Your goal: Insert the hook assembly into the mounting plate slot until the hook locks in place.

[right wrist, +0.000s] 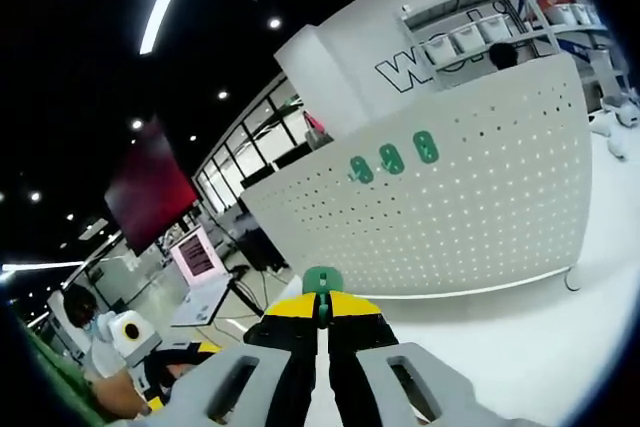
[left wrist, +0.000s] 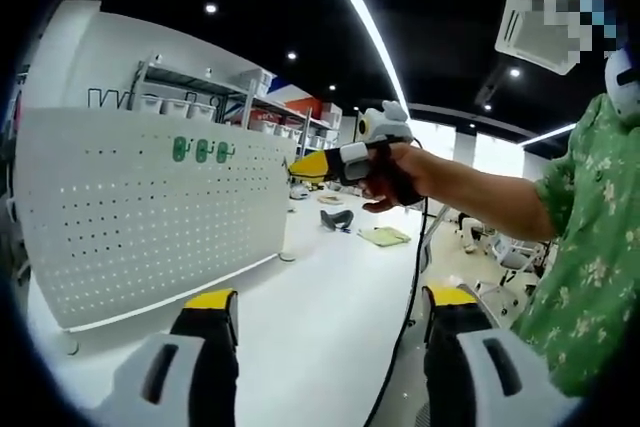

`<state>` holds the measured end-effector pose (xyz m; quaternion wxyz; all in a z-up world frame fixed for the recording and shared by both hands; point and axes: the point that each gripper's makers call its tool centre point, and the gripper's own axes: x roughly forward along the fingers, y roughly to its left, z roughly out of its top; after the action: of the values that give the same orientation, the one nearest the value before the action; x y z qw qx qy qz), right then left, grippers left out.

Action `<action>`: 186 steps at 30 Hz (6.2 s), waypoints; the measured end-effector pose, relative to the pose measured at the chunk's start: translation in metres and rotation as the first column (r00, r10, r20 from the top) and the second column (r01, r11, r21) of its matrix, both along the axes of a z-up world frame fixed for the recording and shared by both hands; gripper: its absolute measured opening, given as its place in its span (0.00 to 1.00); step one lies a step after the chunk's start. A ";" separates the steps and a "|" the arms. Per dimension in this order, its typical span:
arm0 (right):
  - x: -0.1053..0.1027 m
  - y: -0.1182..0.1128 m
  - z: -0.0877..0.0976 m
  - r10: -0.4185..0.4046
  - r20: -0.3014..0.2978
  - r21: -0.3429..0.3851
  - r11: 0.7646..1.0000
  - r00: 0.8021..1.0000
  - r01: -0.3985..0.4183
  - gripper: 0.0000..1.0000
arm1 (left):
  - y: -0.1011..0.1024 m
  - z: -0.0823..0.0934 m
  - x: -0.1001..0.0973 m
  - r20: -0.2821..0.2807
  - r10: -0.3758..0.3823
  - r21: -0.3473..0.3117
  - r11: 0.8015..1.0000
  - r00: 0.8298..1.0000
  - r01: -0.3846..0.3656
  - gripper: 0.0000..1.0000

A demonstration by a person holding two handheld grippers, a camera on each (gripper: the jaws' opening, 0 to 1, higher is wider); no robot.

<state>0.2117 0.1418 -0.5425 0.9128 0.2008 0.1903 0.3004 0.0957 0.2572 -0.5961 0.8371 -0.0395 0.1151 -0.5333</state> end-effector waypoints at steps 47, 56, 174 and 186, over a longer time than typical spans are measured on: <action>0.009 0.005 0.018 -0.001 0.034 0.019 1.000 0.999 0.001 0.01 | 0.006 0.007 0.009 0.016 0.006 0.009 1.000 1.000 -0.006 0.73; 0.021 0.007 0.020 -0.044 0.056 0.012 0.999 0.997 0.044 0.01 | 0.009 0.013 0.012 0.025 0.006 0.002 1.000 1.000 -0.006 0.72; 0.205 0.093 0.025 -0.301 0.496 -0.322 0.807 0.815 0.495 0.01 | 0.081 -0.022 0.063 0.051 0.136 0.084 0.987 0.989 -0.140 0.80; 0.209 0.093 0.024 -0.306 0.497 -0.318 0.806 0.812 0.499 0.01 | 0.078 -0.024 0.065 0.044 0.125 0.077 0.989 0.991 -0.128 0.79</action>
<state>0.4212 0.2344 -0.5181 0.9959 -0.0409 0.0020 0.0806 0.1606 0.3348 -0.6198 0.8722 -0.0028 0.1173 -0.4748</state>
